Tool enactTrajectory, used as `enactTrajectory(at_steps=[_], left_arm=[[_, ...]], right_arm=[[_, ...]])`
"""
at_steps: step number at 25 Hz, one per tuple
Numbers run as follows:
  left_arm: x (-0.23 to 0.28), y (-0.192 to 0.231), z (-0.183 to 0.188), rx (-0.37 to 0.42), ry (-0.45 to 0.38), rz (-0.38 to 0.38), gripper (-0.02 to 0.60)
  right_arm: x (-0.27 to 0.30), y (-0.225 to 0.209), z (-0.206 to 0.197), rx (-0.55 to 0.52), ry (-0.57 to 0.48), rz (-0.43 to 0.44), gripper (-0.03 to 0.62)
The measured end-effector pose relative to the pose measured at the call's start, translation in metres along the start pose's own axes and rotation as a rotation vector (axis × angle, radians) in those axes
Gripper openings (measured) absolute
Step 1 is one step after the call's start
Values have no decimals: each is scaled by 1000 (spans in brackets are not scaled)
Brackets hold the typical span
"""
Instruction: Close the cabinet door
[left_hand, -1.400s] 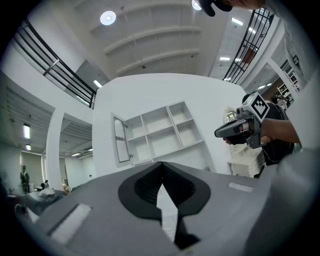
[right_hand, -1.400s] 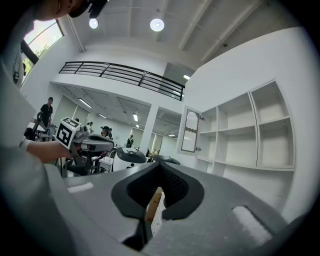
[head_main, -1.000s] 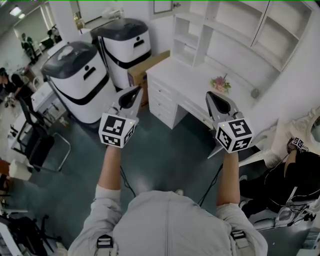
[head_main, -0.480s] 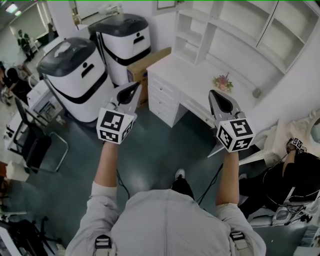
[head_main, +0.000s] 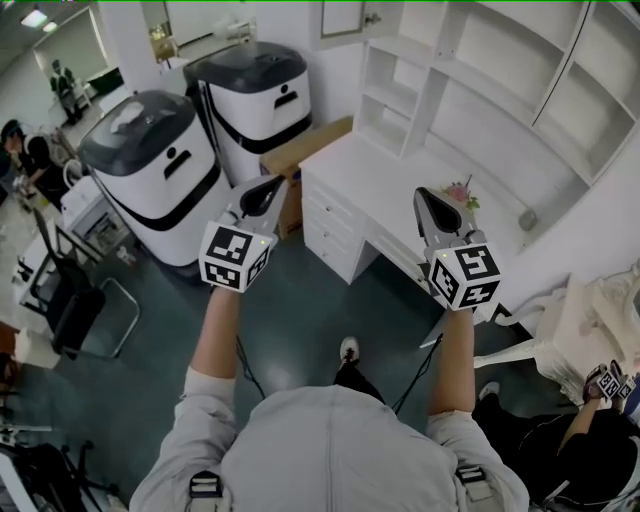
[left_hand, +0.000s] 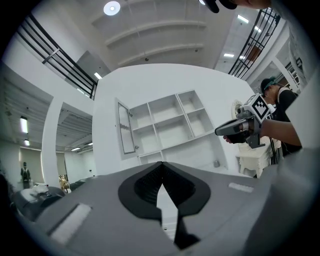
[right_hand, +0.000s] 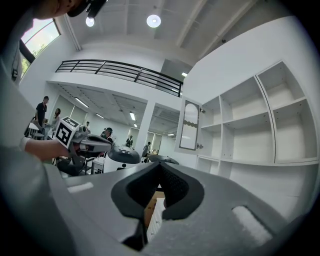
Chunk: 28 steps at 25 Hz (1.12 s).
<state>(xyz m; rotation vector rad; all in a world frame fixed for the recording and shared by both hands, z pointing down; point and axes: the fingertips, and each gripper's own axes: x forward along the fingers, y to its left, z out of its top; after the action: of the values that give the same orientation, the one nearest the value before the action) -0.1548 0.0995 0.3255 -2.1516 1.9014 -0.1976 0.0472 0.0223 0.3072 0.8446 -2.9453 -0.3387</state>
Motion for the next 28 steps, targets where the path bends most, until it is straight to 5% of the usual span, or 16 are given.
enactTrajectory(at_steps=[16, 28], left_arm=[[197, 66, -1, -18, 7, 89, 17], [277, 110, -27, -101, 33, 172, 32]], right_arm=[[149, -155, 0, -25, -42, 97, 2], [216, -216, -16, -4, -33, 128, 2]])
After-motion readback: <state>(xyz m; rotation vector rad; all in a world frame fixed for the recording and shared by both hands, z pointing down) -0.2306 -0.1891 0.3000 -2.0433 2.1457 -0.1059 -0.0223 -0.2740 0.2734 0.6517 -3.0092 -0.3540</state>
